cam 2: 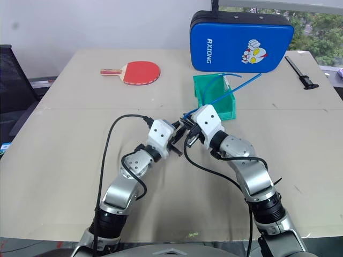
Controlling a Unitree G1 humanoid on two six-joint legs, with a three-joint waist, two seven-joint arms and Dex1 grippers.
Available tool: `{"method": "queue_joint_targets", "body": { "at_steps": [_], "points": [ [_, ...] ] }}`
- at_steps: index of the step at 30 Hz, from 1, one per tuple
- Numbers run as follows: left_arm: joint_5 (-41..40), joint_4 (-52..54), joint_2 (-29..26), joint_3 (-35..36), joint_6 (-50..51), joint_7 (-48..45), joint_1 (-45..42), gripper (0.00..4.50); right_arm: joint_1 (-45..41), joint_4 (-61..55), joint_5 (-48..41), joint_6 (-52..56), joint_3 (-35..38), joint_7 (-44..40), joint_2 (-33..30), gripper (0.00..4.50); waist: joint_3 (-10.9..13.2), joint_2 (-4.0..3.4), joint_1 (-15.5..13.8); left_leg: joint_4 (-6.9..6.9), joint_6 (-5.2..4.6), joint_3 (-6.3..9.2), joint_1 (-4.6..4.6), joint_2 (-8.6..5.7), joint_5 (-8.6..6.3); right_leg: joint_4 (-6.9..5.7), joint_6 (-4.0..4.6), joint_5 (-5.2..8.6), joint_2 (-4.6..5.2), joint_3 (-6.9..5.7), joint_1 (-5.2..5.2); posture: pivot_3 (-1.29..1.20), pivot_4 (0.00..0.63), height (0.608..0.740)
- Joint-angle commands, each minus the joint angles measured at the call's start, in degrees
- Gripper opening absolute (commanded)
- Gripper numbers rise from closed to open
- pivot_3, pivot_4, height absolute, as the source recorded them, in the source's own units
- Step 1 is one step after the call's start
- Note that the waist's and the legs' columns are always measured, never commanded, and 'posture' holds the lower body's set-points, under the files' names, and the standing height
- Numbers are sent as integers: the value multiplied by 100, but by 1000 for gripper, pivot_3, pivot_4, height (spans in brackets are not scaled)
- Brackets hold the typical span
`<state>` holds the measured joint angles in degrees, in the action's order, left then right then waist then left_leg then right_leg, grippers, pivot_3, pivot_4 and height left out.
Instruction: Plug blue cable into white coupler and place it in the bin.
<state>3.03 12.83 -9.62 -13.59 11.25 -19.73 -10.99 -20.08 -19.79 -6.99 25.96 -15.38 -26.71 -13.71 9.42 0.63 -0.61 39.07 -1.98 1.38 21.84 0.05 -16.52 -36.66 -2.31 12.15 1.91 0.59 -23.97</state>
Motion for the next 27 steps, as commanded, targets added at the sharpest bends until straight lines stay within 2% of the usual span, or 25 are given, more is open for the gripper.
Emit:
{"method": "queue_joint_targets", "body": {
  "at_steps": [1, 6, 11, 22, 27],
  "points": [
    [-70, 293, 36, 96, -198, 38, -119, 288, 18, 90, 103, 168, 68, 74, -87, 0, 0, 0, 0, 0, 0, 0, 0, 0, 0, 0, 0, 0, 0, 0, 0, 0, 150, 740],
    [-49, 287, 11, 84, -224, 22, -136, 288, -171, 112, 372, 326, -183, -5, -317, 0, 0, 0, 0, 0, 0, 0, 0, 0, 0, 0, 0, 0, 0, 0, 0, 0, 150, 740],
    [-32, 264, -10, 64, -262, 4, -163, 288, -531, 114, 512, 963, -510, -82, -454, 0, 0, 0, 1, 0, 0, 0, -1, 0, 0, -1, 0, 0, 0, 0, 0, 0, 150, 740],
    [17, 240, -20, 0, -457, -23, -257, 288, -843, 732, 494, 2931, -1081, -67, -286, 0, 0, 0, 0, 0, 0, 1, 2, -2, 0, 0, 0, 0, 4, -2, -1, 0, 150, 740],
    [4, 226, -5, 19, -495, -22, -259, 288, -764, 823, 410, 3131, -1064, -46, -221, 0, 0, 0, 3, 0, 0, 6, 2, -2, 0, 0, 1, 0, 9, -5, -1, 0, 150, 740]
  ]
}}
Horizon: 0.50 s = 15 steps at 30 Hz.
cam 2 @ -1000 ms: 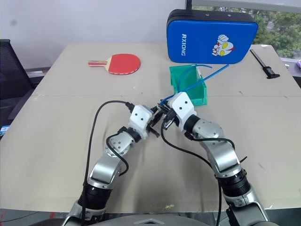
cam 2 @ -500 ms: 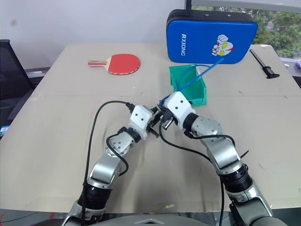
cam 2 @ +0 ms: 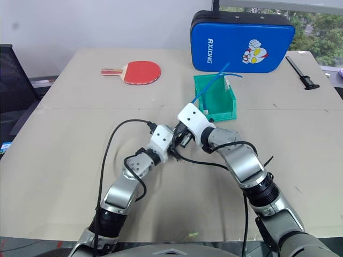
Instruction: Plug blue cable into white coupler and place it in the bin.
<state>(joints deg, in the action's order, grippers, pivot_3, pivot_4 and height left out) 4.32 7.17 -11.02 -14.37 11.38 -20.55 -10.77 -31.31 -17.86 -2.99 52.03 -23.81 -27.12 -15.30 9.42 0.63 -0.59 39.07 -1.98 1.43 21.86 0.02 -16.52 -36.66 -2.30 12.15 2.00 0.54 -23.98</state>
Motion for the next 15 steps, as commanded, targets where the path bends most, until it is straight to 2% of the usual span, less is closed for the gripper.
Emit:
{"method": "queue_joint_targets", "body": {
  "at_steps": [1, 5, 9, 13, 15],
  "points": [
    [-128, 793, 134, 103, -510, 57, -277, 288, 381, 651, 6, 350, -150, 44, 4, 0, 0, 0, 0, 0, 0, 0, 0, 0, 0, 0, 0, 0, 1, 0, 0, 0, 150, 740],
    [-181, 799, 163, 159, -465, 63, -238, 288, 363, 578, -89, -987, 506, 264, 389, 0, 1, -1, 2, 0, 0, 1, 0, 0, 0, 0, 0, 0, 0, 0, 0, 0, 150, 740],
    [-277, 795, 179, 244, -335, 1, -188, 288, 317, 482, -183, -2053, 864, 169, 419, 0, 1, -1, 3, 0, 0, -3, 1, -1, 0, 0, -2, -1, -5, 1, -1, 0, 150, 740],
    [-367, 751, 126, 364, -240, -56, -146, 288, 136, 216, -347, -2122, 1101, 14, 222, 0, 1, 0, 4, 0, 0, -2, 1, -2, 0, 0, -2, -1, -4, 0, 0, 0, 150, 740],
    [-402, 773, 105, 392, -186, -67, -127, 1297, 61, 141, -432, -2041, 1166, -25, 149, 0, 1, -1, 5, 0, 0, -2, 1, -2, 0, 0, -2, -1, -4, 0, 0, 0, 150, 740]
  ]
}}
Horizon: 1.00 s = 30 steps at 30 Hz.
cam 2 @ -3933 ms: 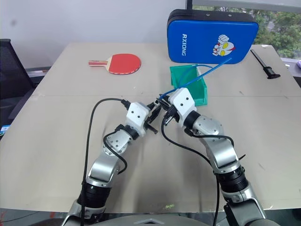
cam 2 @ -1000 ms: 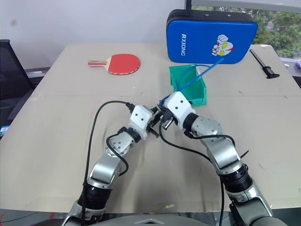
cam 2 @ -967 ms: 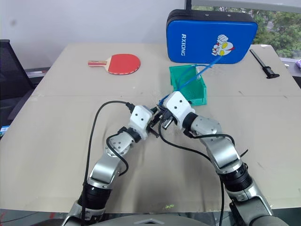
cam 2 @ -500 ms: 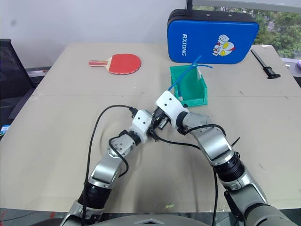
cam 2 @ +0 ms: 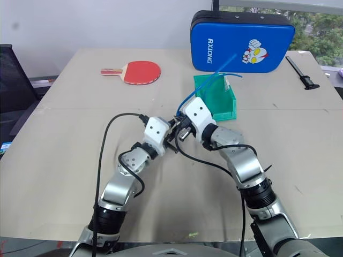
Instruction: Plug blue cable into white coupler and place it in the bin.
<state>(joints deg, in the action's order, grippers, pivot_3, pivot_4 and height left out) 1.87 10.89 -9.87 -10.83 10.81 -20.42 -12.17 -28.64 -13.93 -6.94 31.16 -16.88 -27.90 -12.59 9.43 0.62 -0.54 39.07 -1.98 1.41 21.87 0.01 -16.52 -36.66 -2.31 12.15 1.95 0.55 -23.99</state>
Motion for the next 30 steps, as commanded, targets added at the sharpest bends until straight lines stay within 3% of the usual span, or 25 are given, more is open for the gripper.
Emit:
{"method": "queue_joint_targets", "body": {
  "at_steps": [1, 6, 10, 13, 16, 23, 27, 30],
  "points": [
    [-150, 408, -35, 27, -118, -108, 12, 1453, -231, -291, -82, 78, 477, 21, -154, 0, 0, -1, -2, 0, 0, 1, 1, 0, 0, -1, 0, 0, 1, 0, 0, 0, 150, 740],
    [-419, 527, -73, 149, 123, -249, -88, 3985, -320, -348, -191, 202, 547, -26, -161, 0, 1, -1, 11, 0, 0, 1, 0, 1, 0, -1, 1, 1, 1, 1, 0, 0, 150, 740],
    [-1064, 1040, -140, 401, 874, -495, -195, 3985, -521, -142, -414, 342, 962, 45, -129, 0, 2, -1, 51, 0, 0, 2, 3, 3, 0, -2, 1, 0, 0, 1, -2, 0, 150, 740],
    [-2186, 1626, -105, 930, 2173, -473, -607, 3985, -933, 243, -718, 572, 1408, -14, -212, 0, 4, 0, 60, 1, 0, 1, 4, 1, 0, -2, 0, 0, 1, 1, -1, 0, 150, 740],
    [-3006, 1920, -485, 1470, 3544, -403, -1278, 3985, -1464, 887, -960, 908, 1733, -214, -492, 0, 14, 5, 72, 11, -1, 7, 8, -1, 1, -4, -1, -1, -3, -5, -1, 0, 150, 740],
    [-3707, 1992, -1094, 1879, 5243, -88, -2237, 3985, -2315, 2771, -752, 931, 1686, -298, -809, 0, 14, 5, 147, -2, 0, 4, 3, -3, 1, -5, 0, 0, -10, 1, -3, 0, 150, 740],
    [-3807, 2017, -1081, 1987, 5606, 196, -2449, 4048, -2587, 3402, -627, 870, 1559, -467, -839, 1275, 14, 5, 150, -16, 11, -10, 11, -3, 7, -4, 0, 0, -8, 18, -21, 0, 150, 740],
    [-3845, 2037, -1087, 2033, 5731, 334, -2459, 4048, -2727, 3588, -589, 727, 1608, -463, -830, 2865, 14, 5, 145, -29, 26, -10, 12, -2, 16, 2, 0, 0, -4, 26, -25, 0, 150, 740]
  ]
}}
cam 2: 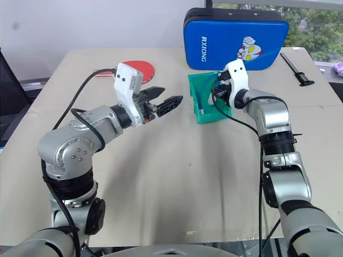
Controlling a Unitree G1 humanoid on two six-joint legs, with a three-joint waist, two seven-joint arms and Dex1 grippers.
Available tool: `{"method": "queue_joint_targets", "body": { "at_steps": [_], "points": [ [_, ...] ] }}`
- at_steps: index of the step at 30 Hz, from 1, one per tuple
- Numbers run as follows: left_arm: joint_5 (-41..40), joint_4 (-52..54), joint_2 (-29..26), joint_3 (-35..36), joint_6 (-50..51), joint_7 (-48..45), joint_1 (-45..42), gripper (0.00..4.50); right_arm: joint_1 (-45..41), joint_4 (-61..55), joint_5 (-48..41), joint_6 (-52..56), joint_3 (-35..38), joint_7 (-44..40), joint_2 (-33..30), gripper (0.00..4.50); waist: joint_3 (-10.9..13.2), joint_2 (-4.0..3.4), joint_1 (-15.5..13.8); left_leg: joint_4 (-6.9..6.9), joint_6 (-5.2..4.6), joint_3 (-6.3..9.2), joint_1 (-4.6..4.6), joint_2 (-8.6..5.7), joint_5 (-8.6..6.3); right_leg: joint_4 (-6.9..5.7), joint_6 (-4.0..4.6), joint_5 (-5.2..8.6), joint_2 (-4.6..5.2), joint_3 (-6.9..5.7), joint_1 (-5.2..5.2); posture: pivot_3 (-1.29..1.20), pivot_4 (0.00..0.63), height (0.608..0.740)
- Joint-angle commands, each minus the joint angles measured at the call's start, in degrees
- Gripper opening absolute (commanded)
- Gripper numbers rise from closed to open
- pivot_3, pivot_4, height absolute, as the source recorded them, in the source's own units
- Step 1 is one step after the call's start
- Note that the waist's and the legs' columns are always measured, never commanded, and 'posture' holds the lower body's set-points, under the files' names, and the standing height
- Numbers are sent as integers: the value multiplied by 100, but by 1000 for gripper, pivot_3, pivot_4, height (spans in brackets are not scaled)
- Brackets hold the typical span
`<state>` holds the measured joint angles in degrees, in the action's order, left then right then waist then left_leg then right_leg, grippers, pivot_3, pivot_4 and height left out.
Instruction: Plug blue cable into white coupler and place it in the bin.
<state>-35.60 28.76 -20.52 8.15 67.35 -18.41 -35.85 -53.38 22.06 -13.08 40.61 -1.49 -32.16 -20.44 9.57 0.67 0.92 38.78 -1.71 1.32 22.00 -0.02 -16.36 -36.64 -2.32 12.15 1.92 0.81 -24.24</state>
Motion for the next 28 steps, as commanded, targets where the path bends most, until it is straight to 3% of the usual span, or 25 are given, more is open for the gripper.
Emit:
{"method": "queue_joint_targets", "body": {
  "at_steps": [1, 2, 3, 4, 9, 14, 22, 28],
  "points": [
    [-112, 258, -6, 153, 97, 170, -81, 4048, -274, 6, 28, -261, 111, -15, -44, 3231, 0, 0, -3, -1, 2, 1, 1, 0, 1, 1, 0, 0, 1, 3, -1, 0, 150, 740],
    [-119, 266, -3, 155, 107, 195, -74, 4048, -282, 12, 28, -285, 147, -6, -55, 3478, 0, 0, -4, -4, 3, 0, 2, 0, 2, 2, 0, 0, 1, 6, -4, 0, 150, 740],
    [-112, 278, -22, 137, 102, 207, -60, 4048, -262, -19, 24, -297, 181, -4, -84, 4130, 0, 0, -6, -5, 5, 1, 4, 0, 2, 2, 0, 0, 3, 9, -6, 0, 150, 740],
    [-113, 289, -24, 130, 93, 224, -44, 4048, -196, -115, 13, -281, 209, -21, -140, 4475, 0, 0, -10, -5, 6, 2, 7, 0, 3, 3, 0, 0, 3, 10, -8, 0, 150, 740],
    [57, 469, -293, -47, -217, 146, 337, 4048, 732, -1504, -339, -195, 403, -461, -619, 4475, -2, 1, -42, -6, 16, 16, 42, -4, 8, 4, 0, 0, 21, 4, -36, 0, 150, 740],
    [618, 851, -759, -506, -1787, -534, 2062, 4048, 2621, -3027, -1190, -890, 1190, -1411, -1058, 4475, -3, -1, -31, -30, 18, 15, 71, -4, 8, -1, 0, -1, 34, 8, -67, 0, 150, 740],
    [1677, 255, -927, -903, -4294, -1250, 4690, 4048, 5277, -2790, -1103, -2957, 1706, -2427, -1182, 4475, -8, -7, -58, -40, -9, 0, 57, 2, -7, 31, 6, -2, 37, 17, -63, 0, 150, 740],
    [1929, -300, -819, -880, -5140, -1447, 5046, 4048, 5918, -2243, -1070, -3915, 1595, -2867, -1161, 4475, -3, -9, -49, -32, -13, -46, -46, 16, -6, 34, 20, 18, 29, 25, 34, 0, 150, 740]
  ]
}}
